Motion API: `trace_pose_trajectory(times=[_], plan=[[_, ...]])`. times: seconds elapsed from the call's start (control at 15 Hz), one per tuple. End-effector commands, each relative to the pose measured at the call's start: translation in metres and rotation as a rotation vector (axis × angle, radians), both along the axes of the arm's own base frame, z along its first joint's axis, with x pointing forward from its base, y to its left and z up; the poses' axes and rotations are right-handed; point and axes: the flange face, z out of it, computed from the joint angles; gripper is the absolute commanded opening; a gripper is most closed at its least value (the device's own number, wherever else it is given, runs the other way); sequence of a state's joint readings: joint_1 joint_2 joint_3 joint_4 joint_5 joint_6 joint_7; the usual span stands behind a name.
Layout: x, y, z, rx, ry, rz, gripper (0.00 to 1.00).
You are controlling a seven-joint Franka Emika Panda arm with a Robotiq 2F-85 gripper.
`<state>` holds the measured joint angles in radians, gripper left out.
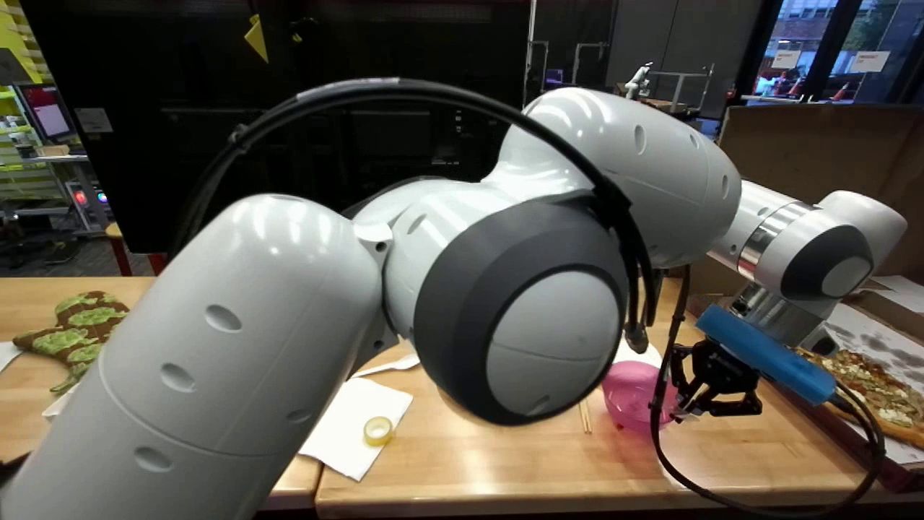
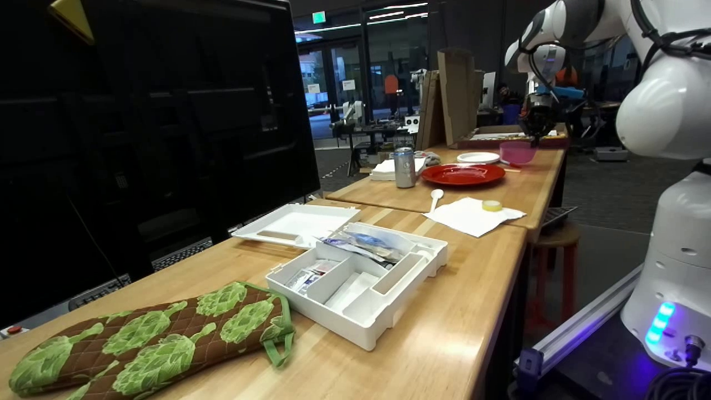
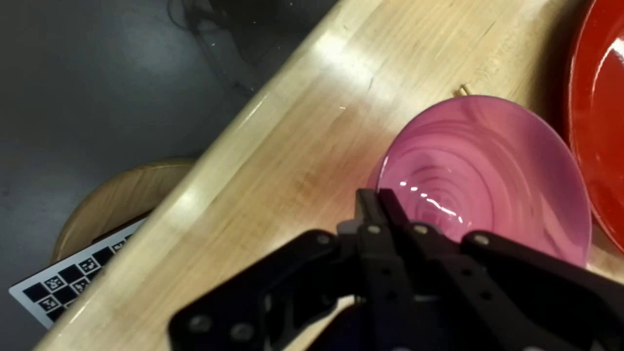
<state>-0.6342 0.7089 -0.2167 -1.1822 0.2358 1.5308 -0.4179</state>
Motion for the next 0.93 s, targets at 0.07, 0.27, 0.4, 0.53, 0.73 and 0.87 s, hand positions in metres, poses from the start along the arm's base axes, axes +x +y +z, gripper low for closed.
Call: trace_pose_trajectory(times=[0.07, 0.27, 0.4, 0.53, 0.73, 0.87], plan=[[-0.002, -0.017, 0.004, 0.037, 0.003, -0.053, 0.34], [-0.002, -0.020, 0.008, 0.037, -0.007, -0.054, 0.52], [-0.001, -0.019, 0.015, 0.027, -0.020, -0.042, 0.67], [0.001, -0.015, 0.024, 0.025, -0.035, -0.024, 0.79], [0.003, -0.003, 0.047, 0.003, -0.079, 0.020, 0.99], [-0.003, 0.004, 0.074, -0.035, -0.135, 0.048, 1.00]])
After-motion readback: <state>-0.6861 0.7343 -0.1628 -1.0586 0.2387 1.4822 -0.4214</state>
